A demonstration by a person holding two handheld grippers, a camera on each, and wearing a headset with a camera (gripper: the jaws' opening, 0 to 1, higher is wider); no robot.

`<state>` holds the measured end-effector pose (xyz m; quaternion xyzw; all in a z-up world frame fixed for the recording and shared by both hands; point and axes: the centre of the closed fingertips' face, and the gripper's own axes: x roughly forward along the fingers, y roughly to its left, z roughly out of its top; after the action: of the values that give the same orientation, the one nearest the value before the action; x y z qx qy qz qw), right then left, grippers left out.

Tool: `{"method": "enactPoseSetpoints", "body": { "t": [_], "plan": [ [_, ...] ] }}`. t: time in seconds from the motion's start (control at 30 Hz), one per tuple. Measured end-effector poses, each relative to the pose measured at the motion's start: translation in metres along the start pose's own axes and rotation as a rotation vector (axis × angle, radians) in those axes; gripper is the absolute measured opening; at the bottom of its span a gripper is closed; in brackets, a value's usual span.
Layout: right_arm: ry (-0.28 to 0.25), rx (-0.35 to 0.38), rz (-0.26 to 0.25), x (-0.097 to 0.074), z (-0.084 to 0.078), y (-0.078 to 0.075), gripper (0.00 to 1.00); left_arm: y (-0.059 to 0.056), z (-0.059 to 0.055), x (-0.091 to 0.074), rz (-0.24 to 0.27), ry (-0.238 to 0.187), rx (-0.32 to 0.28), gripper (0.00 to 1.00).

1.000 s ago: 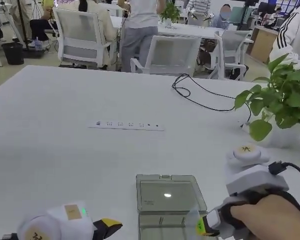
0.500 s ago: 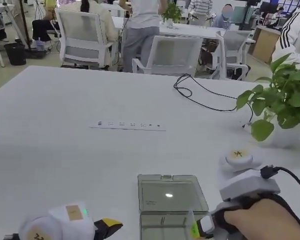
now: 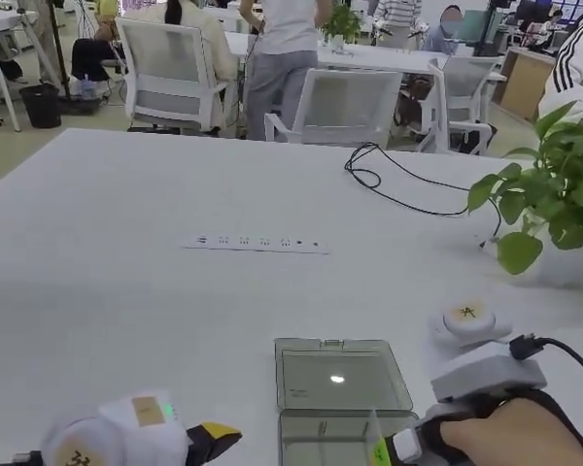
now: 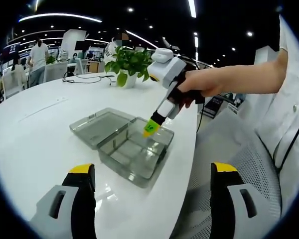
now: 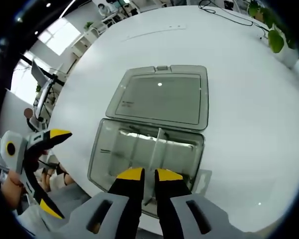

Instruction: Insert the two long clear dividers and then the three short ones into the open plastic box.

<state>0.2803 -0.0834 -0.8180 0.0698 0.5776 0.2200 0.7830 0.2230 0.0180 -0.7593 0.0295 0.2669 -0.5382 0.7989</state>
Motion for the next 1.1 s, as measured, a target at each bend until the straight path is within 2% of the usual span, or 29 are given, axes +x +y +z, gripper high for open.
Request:
{"method": "enactPoseSetpoints", "body": {
  "t": [0.3, 0.67, 0.77, 1.0, 1.1],
  "plan": [
    [-0.016, -0.006, 0.044, 0.000, 0.000, 0.000, 0.11, 0.001, 0.000, -0.002, 0.024, 0.004, -0.009, 0.98],
    [-0.105, -0.034, 0.153, -0.015, 0.008, 0.006, 0.18, 0.003, 0.000, -0.006, 0.082, 0.014, -0.028, 0.98],
    [-0.142, -0.096, 0.180, -0.021, 0.013, 0.007, 0.22, 0.005, -0.001, -0.007, 0.102, 0.015, -0.039, 0.97],
    [-0.224, -0.169, 0.238, -0.042, 0.024, 0.009, 0.31, 0.008, -0.004, -0.011, 0.144, 0.030, -0.060, 0.96],
    [-0.262, -0.229, 0.271, -0.051, 0.027, 0.012, 0.35, 0.011, -0.005, -0.012, 0.164, 0.038, -0.072, 0.96]
  ]
}}
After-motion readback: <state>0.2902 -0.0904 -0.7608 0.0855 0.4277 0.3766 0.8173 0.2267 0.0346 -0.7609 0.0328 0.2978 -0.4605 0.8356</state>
